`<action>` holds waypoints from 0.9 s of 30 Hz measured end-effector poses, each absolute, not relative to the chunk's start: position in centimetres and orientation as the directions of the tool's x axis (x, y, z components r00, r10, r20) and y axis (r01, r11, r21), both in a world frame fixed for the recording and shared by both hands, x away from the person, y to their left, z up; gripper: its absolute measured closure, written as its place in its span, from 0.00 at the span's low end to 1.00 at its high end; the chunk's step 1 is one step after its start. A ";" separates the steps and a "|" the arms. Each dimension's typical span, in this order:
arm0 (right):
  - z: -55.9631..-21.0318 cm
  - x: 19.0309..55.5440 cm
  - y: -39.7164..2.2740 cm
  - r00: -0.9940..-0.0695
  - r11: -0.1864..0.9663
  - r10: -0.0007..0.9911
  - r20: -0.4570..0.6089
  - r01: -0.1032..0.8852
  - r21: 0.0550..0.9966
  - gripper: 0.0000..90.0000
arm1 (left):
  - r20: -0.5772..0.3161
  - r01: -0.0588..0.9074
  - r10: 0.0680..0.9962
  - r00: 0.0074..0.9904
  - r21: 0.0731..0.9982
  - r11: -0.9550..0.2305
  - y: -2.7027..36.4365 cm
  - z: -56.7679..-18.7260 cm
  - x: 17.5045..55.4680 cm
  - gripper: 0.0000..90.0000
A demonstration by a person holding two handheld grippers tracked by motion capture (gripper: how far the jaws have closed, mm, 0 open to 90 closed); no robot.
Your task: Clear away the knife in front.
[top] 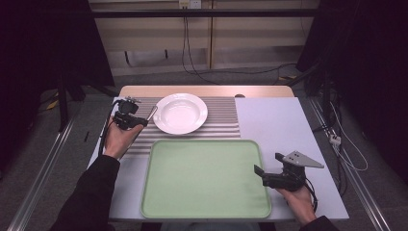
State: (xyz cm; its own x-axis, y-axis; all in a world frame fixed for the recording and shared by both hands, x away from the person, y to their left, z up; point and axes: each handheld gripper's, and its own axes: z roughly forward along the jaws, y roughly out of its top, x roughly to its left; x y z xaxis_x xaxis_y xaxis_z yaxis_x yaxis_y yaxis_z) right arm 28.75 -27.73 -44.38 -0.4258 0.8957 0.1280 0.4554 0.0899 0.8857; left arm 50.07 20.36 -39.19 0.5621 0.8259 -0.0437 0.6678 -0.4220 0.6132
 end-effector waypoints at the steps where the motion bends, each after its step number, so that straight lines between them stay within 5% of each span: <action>1: -44.4 28.7 -27.7 -0.426 0.091 0.896 0.127 0.455 0.886 0.05 | -0.034 0.662 0.820 0.572 0.609 -0.437 20.3 -39.1 49.9 0.89; 27: -44.4 28.7 -27.7 -0.431 0.094 0.894 0.126 0.454 0.886 0.05 | -0.046 0.605 0.737 0.674 0.607 -0.515 16.7 -38.4 46.3 0.89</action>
State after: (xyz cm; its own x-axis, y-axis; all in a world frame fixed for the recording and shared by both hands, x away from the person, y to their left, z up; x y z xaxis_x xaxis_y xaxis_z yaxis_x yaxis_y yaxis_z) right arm 28.71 -27.67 -44.39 -0.4310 0.8935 0.1258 0.4542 0.0943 0.8859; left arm 46.27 16.71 -38.42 0.6739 0.7374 -0.0464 0.6054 -0.5151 0.6068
